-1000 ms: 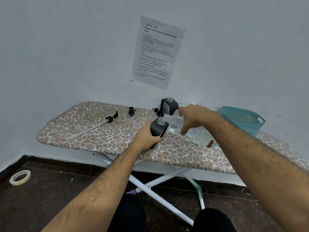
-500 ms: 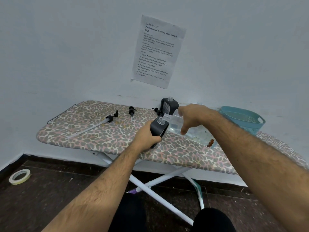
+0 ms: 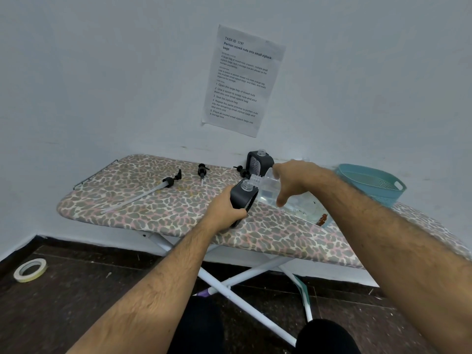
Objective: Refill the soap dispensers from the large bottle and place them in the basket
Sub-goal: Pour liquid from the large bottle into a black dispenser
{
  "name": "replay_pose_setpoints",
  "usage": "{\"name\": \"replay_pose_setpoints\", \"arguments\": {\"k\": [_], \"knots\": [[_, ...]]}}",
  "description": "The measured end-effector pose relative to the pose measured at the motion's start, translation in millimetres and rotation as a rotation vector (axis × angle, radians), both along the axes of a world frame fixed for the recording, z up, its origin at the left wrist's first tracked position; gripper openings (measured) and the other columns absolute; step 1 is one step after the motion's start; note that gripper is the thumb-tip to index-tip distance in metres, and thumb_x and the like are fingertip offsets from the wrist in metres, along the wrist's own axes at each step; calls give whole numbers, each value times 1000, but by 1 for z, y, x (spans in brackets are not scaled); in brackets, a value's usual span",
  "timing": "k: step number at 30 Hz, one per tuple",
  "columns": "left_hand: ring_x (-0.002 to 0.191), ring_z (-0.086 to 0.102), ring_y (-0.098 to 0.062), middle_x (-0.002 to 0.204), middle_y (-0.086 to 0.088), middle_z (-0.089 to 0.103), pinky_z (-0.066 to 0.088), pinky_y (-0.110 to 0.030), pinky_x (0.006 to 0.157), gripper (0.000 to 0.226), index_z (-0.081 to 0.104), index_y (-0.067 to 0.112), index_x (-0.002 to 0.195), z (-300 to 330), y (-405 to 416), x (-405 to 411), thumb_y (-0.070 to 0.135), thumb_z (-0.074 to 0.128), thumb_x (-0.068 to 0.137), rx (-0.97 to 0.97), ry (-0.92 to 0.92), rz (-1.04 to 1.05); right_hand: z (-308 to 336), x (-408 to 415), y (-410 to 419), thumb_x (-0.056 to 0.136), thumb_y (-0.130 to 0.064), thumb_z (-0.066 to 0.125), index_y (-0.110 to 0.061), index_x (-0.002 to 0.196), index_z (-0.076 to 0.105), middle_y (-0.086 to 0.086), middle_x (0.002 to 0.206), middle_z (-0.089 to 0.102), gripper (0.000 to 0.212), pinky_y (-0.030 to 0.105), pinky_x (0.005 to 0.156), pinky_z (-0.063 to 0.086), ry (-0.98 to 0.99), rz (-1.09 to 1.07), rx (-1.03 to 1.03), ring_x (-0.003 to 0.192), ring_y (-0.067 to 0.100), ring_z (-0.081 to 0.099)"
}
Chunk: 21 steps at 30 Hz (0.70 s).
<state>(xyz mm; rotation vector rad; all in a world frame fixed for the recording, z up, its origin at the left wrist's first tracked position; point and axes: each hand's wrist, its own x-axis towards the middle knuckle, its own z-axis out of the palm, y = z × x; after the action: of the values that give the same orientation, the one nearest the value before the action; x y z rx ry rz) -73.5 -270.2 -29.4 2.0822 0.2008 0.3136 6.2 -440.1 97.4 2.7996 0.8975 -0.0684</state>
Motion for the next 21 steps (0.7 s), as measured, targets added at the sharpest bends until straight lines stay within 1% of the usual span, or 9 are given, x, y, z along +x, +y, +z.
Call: {"name": "replay_pose_setpoints", "arguments": {"k": [5,9,12,16,21], "knots": [[98,62,-18,112,1,64,53,-40,88,61,46,18,132,2,0,0,16,71,76,19,4,-5,1,-1,0,64,-50,86,-23,126,47,-2,117,61,77,35,76,48,-6,0,-10,98,20,55],[99,62,-19,111,1,64,53,-42,89,61,46,18,131,1,0,0,16,70,75,15,7,-8,1,-1,0,64,-49,86,-23,127,47,-1,117,61,78,35,77,48,-7,-1,-8,99,20,55],[97,62,-19,110,1,64,54,-41,87,61,46,19,131,1,0,0,16,70,75,14,7,-5,1,0,0,64,-49,86,-23,127,47,-2,118,61,79,36,80,50,-7,-3,-6,101,20,56],[96,63,-18,110,0,65,55,-39,83,60,46,20,130,1,1,0,15,70,76,13,5,-9,1,0,0,64,-49,86,-22,128,47,-1,118,61,79,34,77,48,-8,0,-10,100,20,56],[95,63,-17,109,0,64,57,-38,81,60,46,19,129,1,0,0,15,71,75,10,4,-10,1,1,0,62,-50,86,-24,127,47,-2,117,61,80,36,79,50,-3,-11,-10,100,21,57]]}}
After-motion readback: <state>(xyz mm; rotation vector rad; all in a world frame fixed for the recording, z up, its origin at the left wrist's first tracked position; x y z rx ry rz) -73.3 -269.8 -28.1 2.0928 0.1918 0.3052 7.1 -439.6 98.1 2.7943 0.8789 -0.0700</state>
